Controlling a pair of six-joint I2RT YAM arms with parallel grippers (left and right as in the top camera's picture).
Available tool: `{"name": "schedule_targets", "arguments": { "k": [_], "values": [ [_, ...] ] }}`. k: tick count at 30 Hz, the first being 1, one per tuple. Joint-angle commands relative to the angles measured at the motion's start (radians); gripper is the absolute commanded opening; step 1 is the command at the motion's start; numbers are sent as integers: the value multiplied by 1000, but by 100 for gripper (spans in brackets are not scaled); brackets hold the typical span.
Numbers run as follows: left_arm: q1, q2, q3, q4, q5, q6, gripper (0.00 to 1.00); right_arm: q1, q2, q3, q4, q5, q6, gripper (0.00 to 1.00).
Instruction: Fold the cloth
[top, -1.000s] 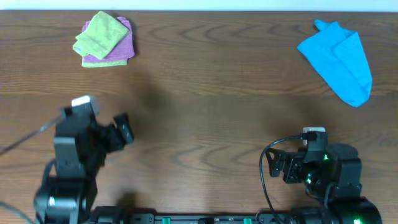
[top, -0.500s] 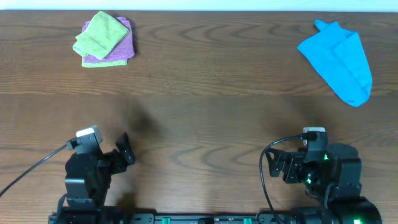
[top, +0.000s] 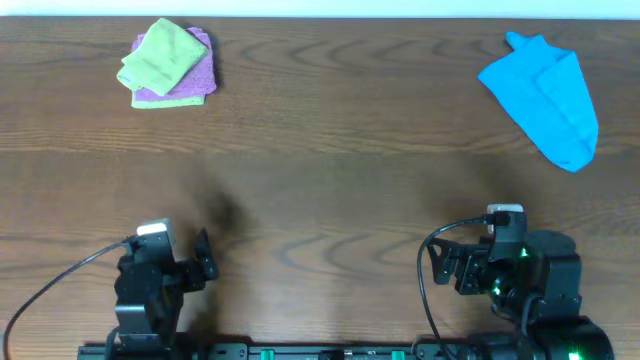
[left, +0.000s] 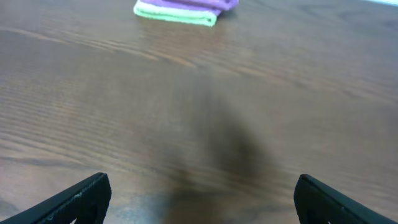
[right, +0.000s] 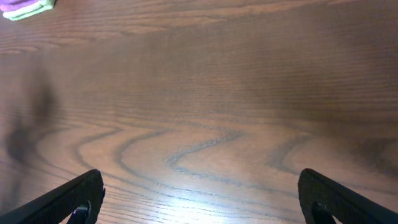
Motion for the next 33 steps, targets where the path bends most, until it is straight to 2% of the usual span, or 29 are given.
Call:
{"name": "schedule_targets", "arguments": {
  "k": [1,13,22,33],
  "values": [
    [7,-35,-39,-2,-18,30,95,-10,-6,-5,-1,4,11,99],
    [32,-101,-95,-51,-28,82,95,-10,-6,-5,0,4,11,99],
    [34,-155,-105,-107,-127,82,95,-10,-6,-5,-1,4,11,99],
    [32,-154,-162,-101,-102,82,95,-10,-6,-5,-1,4,11,99]
  ]
}}
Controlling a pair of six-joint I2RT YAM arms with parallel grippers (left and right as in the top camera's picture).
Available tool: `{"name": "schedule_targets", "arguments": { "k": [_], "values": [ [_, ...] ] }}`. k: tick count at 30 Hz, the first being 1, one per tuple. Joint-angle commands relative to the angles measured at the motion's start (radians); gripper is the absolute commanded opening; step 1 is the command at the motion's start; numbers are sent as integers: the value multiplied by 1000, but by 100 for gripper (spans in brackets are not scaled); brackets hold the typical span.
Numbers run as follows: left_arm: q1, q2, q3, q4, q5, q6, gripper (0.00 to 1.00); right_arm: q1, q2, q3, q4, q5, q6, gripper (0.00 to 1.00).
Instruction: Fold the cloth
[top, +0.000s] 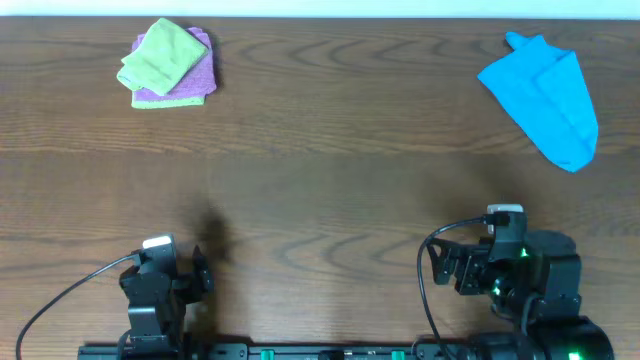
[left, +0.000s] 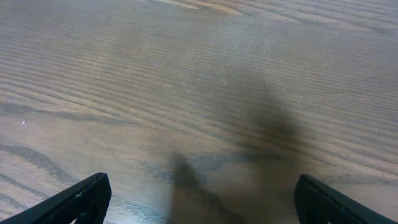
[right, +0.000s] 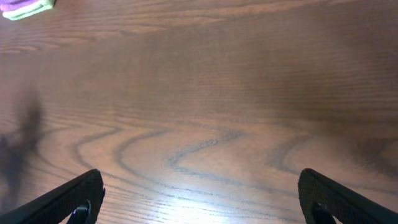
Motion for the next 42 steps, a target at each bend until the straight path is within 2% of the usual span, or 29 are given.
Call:
{"name": "schedule_targets", "arguments": {
  "k": [1,29,31,42],
  "values": [
    [2,-8,-16,-3,6,14,95,-10,-6,-5,-1,4,12,99],
    [2,-7,-16,-6,32,13,95,-10,-9,-5,-11,12,13,99],
    [2,-7,-16,-6,32,13,95,-10,-28,-11,4,60,12,99],
    [2,-7,-16,-6,32,13,95,-10,-306,-299,196,112,-166,99]
  ]
}}
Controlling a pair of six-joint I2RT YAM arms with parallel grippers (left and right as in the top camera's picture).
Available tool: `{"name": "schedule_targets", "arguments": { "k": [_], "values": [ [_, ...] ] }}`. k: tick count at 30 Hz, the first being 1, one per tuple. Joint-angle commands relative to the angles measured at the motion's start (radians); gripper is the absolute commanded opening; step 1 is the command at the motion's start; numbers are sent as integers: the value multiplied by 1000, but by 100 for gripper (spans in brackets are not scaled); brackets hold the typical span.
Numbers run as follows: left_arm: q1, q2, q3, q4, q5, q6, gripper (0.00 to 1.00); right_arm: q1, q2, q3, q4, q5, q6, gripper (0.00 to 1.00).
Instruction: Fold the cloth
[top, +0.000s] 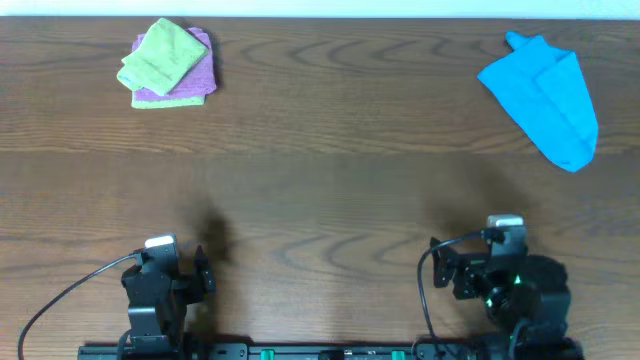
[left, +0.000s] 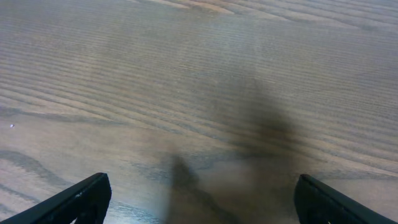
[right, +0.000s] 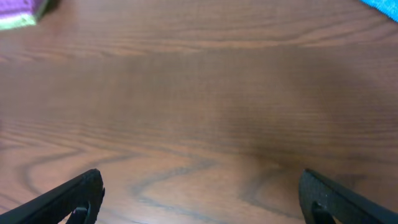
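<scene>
A blue cloth (top: 543, 96) lies crumpled at the far right of the table; its edge shows at the top right of the right wrist view (right: 384, 3). Both arms sit at the near edge. My left gripper (left: 199, 202) is open over bare wood, its black fingertips (left: 81, 198) wide apart. My right gripper (right: 202, 199) is open too, nothing between its fingers (right: 78, 199).
A folded green cloth (top: 160, 55) rests on a folded purple cloth (top: 190, 85) at the far left; a corner of that stack shows in the right wrist view (right: 22, 12). The brown wooden table (top: 330, 190) spans the view.
The right arm has drawn back toward the near edge and its camera now looks farther up the table, catching the blue cloth's edge. The left arm has hardly moved.
At first the left arm reached a little forward, its view showing the green and purple stack. Then it stood pulled back to the near edge, looking down at wood. The right arm stayed still until now, when it has drawn back too. Both grippers stayed open.
</scene>
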Motion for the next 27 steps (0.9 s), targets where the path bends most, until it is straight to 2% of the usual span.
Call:
{"name": "schedule_targets", "arguments": {
  "k": [1,11,27],
  "values": [
    [2,-7,-16,-6,4,6,95,-10,-69,-74,32,24,-86,99],
    [2,-7,-16,-6,4,6,95,-10,-230,-226,69,39,-124,99],
    [2,-7,-16,-6,4,6,95,-10,-246,-257,56,64,-182,99]
  ]
}}
